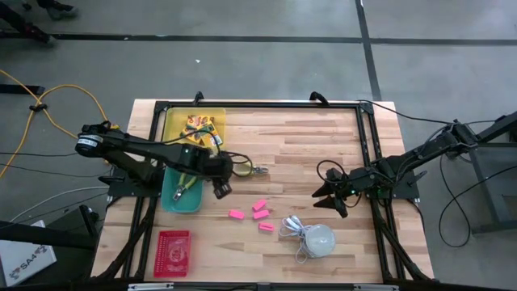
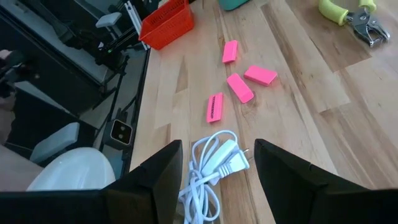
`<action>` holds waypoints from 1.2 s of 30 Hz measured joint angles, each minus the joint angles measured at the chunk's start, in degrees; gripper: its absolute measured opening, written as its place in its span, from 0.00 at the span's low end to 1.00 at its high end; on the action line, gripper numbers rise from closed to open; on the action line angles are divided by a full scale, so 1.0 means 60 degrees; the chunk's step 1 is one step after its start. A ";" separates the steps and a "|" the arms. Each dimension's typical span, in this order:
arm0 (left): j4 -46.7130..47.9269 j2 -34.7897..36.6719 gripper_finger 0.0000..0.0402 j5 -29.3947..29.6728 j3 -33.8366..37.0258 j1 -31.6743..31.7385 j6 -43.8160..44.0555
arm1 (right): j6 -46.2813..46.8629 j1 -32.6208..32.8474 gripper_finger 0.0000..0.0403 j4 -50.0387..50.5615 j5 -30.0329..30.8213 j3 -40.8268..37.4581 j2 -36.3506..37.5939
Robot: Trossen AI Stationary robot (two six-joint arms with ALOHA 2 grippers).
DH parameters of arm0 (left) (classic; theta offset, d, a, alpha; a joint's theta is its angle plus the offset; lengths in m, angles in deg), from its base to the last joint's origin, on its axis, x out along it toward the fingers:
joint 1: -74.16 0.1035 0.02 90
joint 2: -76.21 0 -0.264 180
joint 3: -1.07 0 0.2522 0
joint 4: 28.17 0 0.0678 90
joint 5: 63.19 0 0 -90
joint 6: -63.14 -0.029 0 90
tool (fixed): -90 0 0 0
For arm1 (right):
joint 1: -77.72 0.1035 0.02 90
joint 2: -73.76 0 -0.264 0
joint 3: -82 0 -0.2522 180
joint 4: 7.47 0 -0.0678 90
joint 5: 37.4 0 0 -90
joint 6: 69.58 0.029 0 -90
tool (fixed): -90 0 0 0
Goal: Pick & Place School Supplies
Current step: Put the green puncher into the green bin
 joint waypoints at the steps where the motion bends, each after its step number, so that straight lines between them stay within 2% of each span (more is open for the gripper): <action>1: -0.0350 0.0000 0.41 0.0004 0.0000 0.0000 -0.0417 | 0.0000 0.0000 0.47 0.0002 0.0003 0.0000 0.0000; 4: -0.1291 0.0000 0.41 0.0010 0.0000 0.0014 -0.1141 | 0.0000 0.0000 0.47 0.0000 -0.0001 0.0000 0.0000; 7: -0.1856 0.0000 0.41 -0.0001 0.0000 0.0201 -0.1177 | 0.0000 0.0000 0.47 -0.0003 0.0003 0.0000 0.0000; 11: -0.2076 -0.0235 0.41 -0.0334 0.0000 0.0707 -0.1587 | 0.0003 0.0000 0.47 -0.0006 0.0003 -0.0001 0.0001; 22: -0.2606 -0.1651 0.41 -0.1454 0.0000 0.2048 -0.3895 | 0.0076 0.0000 0.47 -0.0011 0.0003 -0.0007 0.0003; 30: -0.2712 -0.2509 0.41 -0.1851 0.0004 0.2196 -0.5156 | 0.0076 0.0000 0.47 -0.0006 0.0003 -0.0007 0.0000; 36: -0.2827 -0.2616 0.41 -0.1847 0.0007 0.2040 -0.5355 | 0.0076 0.0000 0.47 -0.0004 0.0003 -0.0007 0.0000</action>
